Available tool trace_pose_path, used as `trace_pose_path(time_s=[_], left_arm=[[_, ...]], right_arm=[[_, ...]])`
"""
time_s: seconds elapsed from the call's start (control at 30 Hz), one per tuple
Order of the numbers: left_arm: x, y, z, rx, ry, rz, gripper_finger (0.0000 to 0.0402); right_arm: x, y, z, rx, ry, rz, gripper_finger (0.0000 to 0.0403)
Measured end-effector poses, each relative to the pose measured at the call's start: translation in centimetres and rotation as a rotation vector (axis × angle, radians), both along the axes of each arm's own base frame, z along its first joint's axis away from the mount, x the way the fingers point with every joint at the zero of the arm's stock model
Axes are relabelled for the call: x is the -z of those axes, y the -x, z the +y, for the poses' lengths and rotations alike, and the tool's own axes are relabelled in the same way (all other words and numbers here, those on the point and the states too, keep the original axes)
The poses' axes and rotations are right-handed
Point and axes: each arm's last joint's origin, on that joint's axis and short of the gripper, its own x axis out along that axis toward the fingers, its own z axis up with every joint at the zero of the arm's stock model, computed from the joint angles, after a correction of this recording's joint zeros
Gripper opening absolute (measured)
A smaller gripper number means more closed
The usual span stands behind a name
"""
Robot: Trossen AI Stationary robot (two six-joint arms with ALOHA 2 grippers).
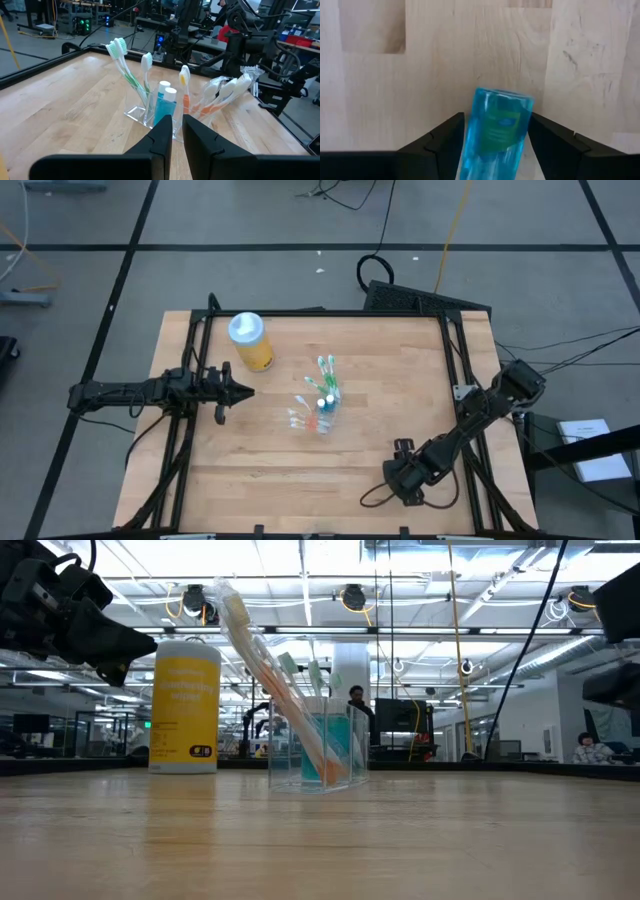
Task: Pick & Place toothbrushing station
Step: Put the blue mouthwash bottle into the transparent organizer
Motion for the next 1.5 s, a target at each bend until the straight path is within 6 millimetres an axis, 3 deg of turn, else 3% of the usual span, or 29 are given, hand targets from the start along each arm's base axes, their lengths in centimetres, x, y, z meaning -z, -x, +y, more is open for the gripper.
trace_pose_path(time_s=[0.23,0.53,0.73,0.87,1.03,1.23,1.5], left_arm=[[0.0,0.0,0.0,0.0,0.0,0.0,0.0049],[0.0,0.0,0.0,0.0,0.0,0.0,0.0049],[0.0,0.0,0.0,0.0,0.0,0.001,0.0049],[0.0,0.0,0.0,0.0,0.0,0.0,0.0049],[0.0,0.0,0.0,0.0,0.0,0.001,0.0049],[0.0,0.0,0.0,0.0,0.0,0.0,0.0049],[0.0,0.0,0.0,0.0,0.0,0.001,0.0049]], right_arm=[[1.2,-1.4,-3.1,-0.009,0.031,-0.021,0.0198],[0.8,-5.3,-5.4,-0.27,0.07,-0.283,0.017],[0.6,-6.3,-6.3,-0.388,0.14,-0.357,0.0184],[0.1,-6.1,-6.7,-0.409,0.155,-0.349,0.0201],[-2.0,-5.3,-6.9,-0.381,0.127,-0.375,0.0215],[-3.5,-3.3,-8.4,-0.355,0.141,-0.246,0.0212],[-1.9,-2.3,-10.6,-0.259,0.071,-0.183,0.0204]])
